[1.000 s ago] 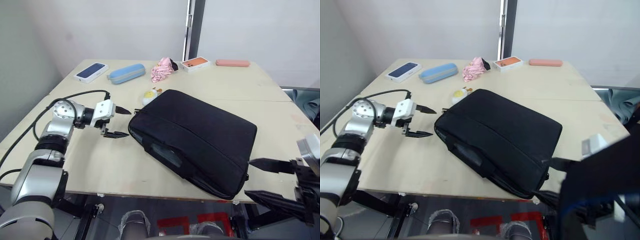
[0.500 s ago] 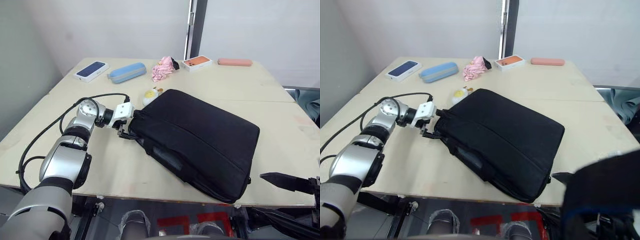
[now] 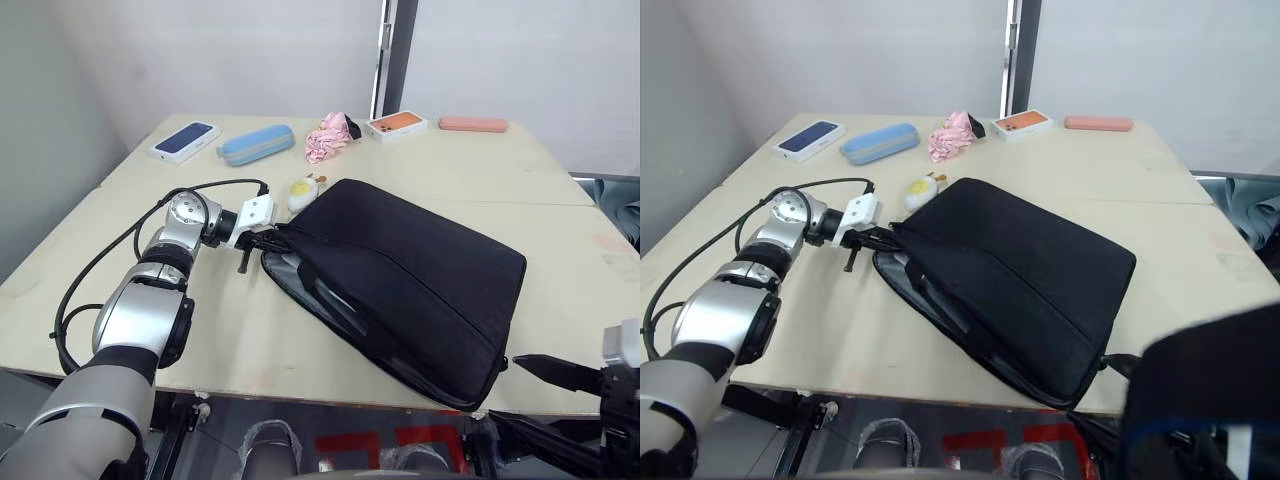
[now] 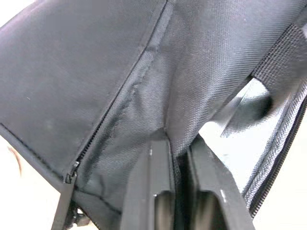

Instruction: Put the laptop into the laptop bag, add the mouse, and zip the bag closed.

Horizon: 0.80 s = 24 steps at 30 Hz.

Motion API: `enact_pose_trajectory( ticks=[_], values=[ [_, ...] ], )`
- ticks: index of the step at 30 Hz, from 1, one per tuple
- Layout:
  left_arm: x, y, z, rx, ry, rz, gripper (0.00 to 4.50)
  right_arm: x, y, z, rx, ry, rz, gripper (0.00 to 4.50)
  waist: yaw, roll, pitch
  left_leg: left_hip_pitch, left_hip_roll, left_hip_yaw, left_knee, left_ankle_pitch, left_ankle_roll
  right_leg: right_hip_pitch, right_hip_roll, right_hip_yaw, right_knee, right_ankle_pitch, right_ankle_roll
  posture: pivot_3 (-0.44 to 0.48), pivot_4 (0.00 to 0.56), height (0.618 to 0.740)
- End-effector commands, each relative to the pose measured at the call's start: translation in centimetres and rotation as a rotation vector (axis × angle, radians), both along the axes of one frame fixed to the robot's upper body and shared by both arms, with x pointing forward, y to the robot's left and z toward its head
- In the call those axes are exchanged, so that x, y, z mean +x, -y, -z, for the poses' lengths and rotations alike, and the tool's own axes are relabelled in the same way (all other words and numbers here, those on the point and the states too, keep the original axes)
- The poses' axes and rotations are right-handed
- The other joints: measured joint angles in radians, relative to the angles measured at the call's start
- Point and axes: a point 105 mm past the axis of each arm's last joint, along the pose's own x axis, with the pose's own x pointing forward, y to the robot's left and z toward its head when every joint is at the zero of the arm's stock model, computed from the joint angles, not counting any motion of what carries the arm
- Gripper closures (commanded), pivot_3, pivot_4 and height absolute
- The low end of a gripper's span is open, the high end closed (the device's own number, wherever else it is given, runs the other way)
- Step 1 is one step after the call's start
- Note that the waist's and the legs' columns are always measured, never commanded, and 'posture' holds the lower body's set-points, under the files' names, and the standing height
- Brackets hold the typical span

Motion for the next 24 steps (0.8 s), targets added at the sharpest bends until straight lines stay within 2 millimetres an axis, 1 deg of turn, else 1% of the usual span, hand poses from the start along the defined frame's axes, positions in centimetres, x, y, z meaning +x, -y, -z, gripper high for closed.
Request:
enact_pose_trajectory(
  ticks=[1,3,5,7,9,11,12,15,19,24],
  values=[
    [-0.4,-0.8,-1.1,0.023,0.031,0.034,4.30,0.6,1.1,1.7,0.075,-0.070,0.111,0.00,-0.003,0.000,0.000,0.000,0.000,0.000,0.000,0.000,0.000,0.000,0.000,0.000,0.000,0.000,0.000,0.000,0.150,0.740],
    [-0.4,-1.0,-1.3,0.026,0.052,0.039,4.30,0.4,1.7,2.5,0.164,-0.134,0.145,0.00,-0.004,0.000,0.000,0.000,-0.001,0.000,-0.001,0.000,0.000,0.000,0.000,0.000,0.000,0.000,0.000,0.000,0.150,0.740],
    [-0.7,-1.3,-1.3,0.035,0.069,0.046,4.30,0.5,3.3,3.7,0.274,-0.224,0.239,0.00,-0.008,0.000,0.000,0.000,-0.001,0.000,-0.001,0.000,0.000,0.000,-0.001,0.000,0.000,0.000,0.000,0.000,0.150,0.740],
    [-0.9,-1.5,-1.3,0.039,0.075,0.051,4.30,0.7,4.3,4.5,0.326,-0.275,0.282,0.00,-0.014,0.000,0.000,0.000,-0.001,0.000,-0.001,0.000,0.000,0.000,-0.001,0.001,0.000,0.000,0.000,0.000,0.150,0.740],
    [-1.1,-1.7,-1.3,0.034,0.075,0.050,4.30,1.6,5.4,5.4,0.373,-0.321,0.336,0.00,-0.018,0.001,0.000,0.000,-0.001,0.000,-0.001,0.000,0.000,0.000,-0.001,0.001,0.000,0.000,-0.001,0.000,0.150,0.740],
    [-1.3,-1.8,-1.3,0.026,0.075,0.050,4.30,3.2,6.7,6.4,0.406,-0.345,0.410,0.00,-0.024,0.001,0.000,0.001,-0.001,0.001,-0.001,0.000,0.000,0.001,0.000,0.001,0.000,0.000,-0.001,0.000,0.150,0.740],
    [-1.4,-1.9,-1.3,0.023,0.074,0.050,4.30,3.7,7.0,6.6,0.420,-0.352,0.430,0.00,-0.025,0.001,0.000,0.001,-0.001,0.001,0.000,0.000,0.000,0.001,0.000,0.001,0.001,0.001,-0.001,0.000,0.150,0.740],
    [-1.7,-1.8,-1.4,0.004,0.074,0.054,4.30,5.7,7.5,7.2,0.499,-0.367,0.457,0.00,-0.024,0.002,0.000,0.001,-0.001,0.001,0.001,0.000,0.000,0.000,0.000,0.001,0.003,0.000,-0.002,0.000,0.150,0.740],
    [-2.0,-1.6,-1.5,-0.023,0.076,0.058,4.30,7.8,7.2,8.3,0.518,-0.409,0.460,0.00,-0.025,0.002,0.000,0.001,-0.001,0.001,0.002,0.000,0.000,0.000,0.000,0.001,0.004,0.001,-0.003,0.000,0.150,0.740],
    [-2.4,-1.6,-1.3,-0.035,0.072,0.056,4.30,9.3,6.6,8.7,0.526,-0.432,0.428,0.00,-0.028,0.002,-0.001,0.002,-0.001,0.000,0.005,0.000,0.001,0.002,0.000,0.001,0.006,0.001,-0.004,0.000,0.150,0.740]
  ],
)
